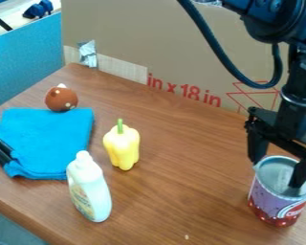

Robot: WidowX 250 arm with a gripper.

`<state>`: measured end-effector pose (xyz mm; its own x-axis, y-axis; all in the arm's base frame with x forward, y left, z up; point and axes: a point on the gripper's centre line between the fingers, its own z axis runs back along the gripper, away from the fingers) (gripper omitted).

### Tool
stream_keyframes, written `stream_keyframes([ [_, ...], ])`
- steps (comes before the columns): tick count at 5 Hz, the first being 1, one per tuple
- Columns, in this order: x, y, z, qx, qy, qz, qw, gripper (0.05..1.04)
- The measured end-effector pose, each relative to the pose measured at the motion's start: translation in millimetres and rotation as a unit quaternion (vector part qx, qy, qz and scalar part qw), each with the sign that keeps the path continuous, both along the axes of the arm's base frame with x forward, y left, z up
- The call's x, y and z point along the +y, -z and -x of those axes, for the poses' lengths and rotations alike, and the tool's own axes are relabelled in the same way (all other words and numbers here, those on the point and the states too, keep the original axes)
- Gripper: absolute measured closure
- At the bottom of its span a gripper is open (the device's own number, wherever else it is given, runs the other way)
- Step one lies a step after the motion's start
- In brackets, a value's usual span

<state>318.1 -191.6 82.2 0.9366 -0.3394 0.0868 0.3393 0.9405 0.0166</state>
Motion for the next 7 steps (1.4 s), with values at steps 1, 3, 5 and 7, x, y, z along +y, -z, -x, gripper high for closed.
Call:
stream_keyframes([
  [1, 12.2, 7.7, -0.4, 0.0, -0.012, 0.0, 0.9999, 0.082],
  [3, 10.9, 11.4, 13.9, 0.023, -0.014, 0.021, 0.9994, 0.082],
  [5, 15.2, 3.6, 67.1, 0.113, -0.024, -0.04, 0.9926, 0.082],
  [7, 26.8, -13.8, 125.2, 0.131, -0.019, -0.063, 0.9892, 0.082],
])
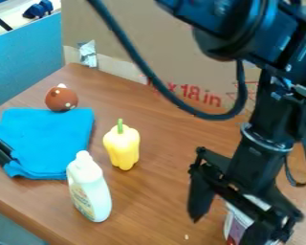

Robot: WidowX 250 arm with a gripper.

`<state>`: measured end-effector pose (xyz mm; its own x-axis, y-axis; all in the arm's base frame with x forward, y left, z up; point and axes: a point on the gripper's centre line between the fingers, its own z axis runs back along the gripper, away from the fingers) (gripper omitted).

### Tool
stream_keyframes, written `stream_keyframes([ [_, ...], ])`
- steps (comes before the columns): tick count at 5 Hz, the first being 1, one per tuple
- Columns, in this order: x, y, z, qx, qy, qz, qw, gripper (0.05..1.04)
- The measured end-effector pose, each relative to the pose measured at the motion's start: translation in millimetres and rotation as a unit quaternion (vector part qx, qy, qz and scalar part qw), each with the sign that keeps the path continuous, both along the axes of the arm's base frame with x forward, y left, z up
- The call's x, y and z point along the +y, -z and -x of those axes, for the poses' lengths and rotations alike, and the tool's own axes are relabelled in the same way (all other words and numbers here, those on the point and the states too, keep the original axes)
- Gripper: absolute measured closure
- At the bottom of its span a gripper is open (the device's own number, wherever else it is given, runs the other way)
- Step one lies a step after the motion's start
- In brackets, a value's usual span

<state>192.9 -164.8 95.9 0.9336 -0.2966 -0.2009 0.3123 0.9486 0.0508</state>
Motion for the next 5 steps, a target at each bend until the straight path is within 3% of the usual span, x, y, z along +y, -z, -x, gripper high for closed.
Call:
stream_keyframes([
  [1, 4.4, -7.2, 9.8, -0.006, -0.005, -0.006, 1.0, 0.083],
  [2, 8.4, -16.6, 0.2, -0.033, -0.017, 0.019, 0.9991, 0.083],
  [3, 20.6, -37.1, -11.4, -0.105, -0.025, 0.067, 0.9919, 0.083],
  [5, 38.8, -33.8, -50.5, -0.189, -0.037, 0.105, 0.9757, 0.083],
])
